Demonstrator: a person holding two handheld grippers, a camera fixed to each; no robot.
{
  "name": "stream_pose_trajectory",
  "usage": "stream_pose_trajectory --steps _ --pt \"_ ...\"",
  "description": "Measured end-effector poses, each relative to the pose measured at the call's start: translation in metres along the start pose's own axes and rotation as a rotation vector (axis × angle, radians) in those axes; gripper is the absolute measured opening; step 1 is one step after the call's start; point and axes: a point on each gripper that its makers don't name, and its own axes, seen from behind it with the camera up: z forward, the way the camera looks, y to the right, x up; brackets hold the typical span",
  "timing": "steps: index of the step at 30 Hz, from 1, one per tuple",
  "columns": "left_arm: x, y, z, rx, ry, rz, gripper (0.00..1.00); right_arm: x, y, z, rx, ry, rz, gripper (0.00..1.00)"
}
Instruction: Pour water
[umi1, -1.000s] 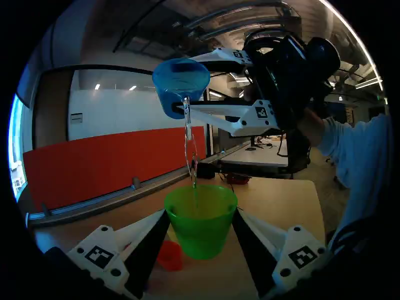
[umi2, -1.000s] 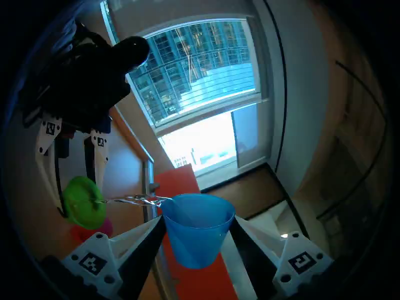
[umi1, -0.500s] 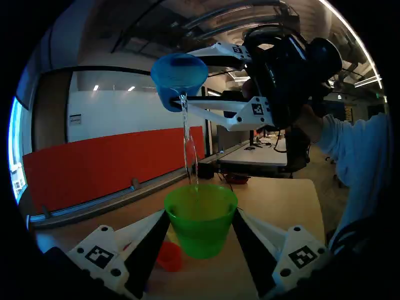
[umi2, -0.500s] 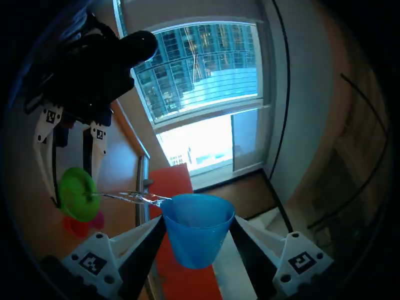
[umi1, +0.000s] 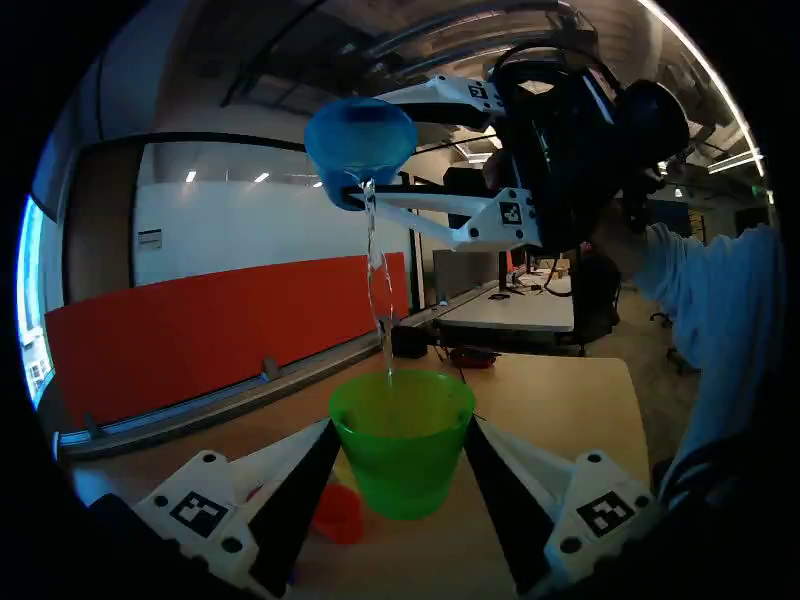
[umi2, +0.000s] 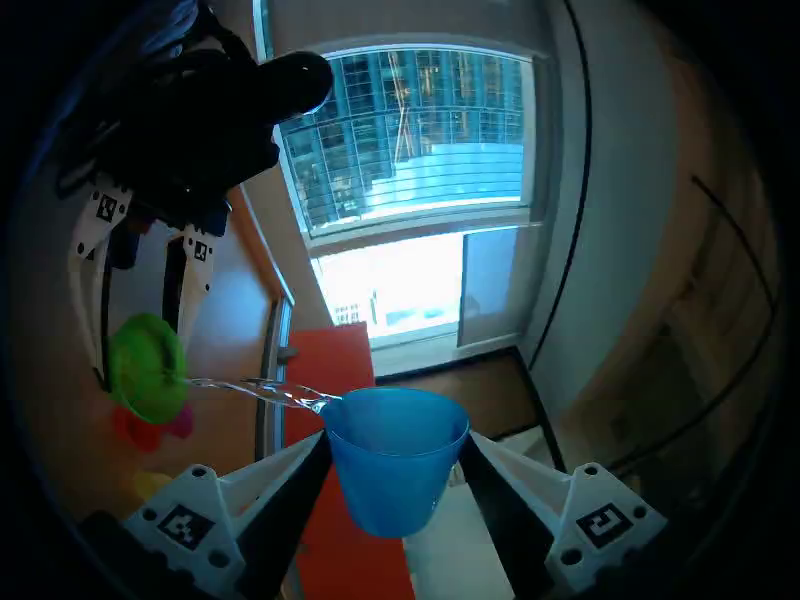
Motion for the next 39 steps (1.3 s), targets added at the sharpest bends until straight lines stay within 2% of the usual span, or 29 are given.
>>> stream_pose_trajectory --steps 11,39 --pt "-0.002 -0.003 0.001 0.005 -0.002 -0.002 0.84 0.001 0.003 0.002 -0.003 0.0 -0.053 0.9" --pt "0.003 0.0 0.0 0.004 0.005 0.002 0.84 0.015 0.006 0.002 -0.009 0.007 -0.219 0.9"
